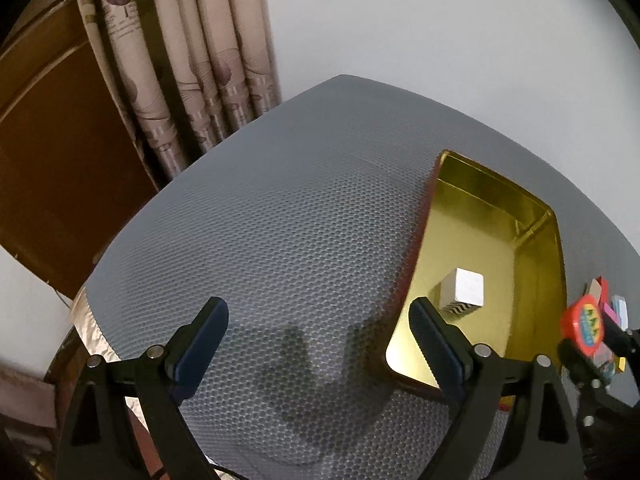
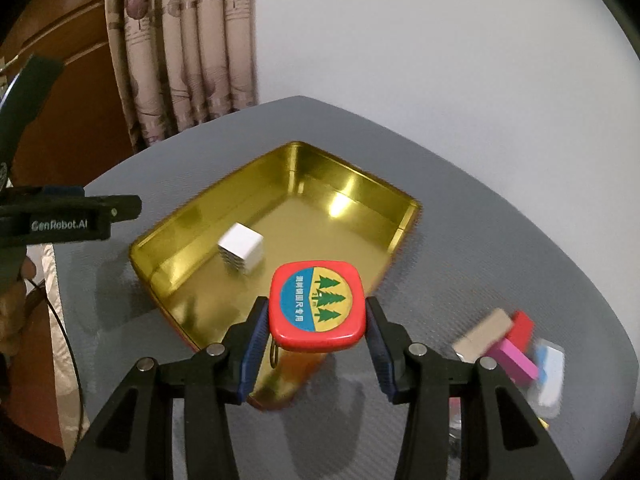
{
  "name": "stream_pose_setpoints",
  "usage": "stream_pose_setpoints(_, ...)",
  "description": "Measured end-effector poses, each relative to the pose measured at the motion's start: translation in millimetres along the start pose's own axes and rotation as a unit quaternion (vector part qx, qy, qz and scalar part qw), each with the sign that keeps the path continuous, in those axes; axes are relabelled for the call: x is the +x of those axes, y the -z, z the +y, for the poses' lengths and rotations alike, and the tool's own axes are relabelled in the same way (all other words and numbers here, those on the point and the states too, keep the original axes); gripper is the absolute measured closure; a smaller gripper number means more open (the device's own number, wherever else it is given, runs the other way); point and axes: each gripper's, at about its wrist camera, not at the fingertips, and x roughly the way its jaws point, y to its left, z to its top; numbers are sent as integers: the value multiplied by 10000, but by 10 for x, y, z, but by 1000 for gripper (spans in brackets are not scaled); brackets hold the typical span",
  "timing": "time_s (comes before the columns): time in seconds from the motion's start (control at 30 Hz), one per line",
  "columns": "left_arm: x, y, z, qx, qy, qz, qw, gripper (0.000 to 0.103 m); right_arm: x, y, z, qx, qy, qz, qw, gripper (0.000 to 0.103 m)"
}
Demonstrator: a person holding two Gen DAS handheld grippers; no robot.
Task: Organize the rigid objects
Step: 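Carry the tape measure into the tin and open the right gripper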
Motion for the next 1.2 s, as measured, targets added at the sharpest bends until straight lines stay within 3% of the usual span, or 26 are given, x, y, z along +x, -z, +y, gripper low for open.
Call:
stream_pose_setpoints(0.6, 72, -32, 129, -547, -18, 103, 9984, 13, 797, -240, 174, 87, 47, 749, 9971, 56)
stream_pose_setpoints(1.2, 111, -32, 169, -774, 66, 171, 9968, 13, 936, -143, 186, -2, 208, 878, 9959, 55)
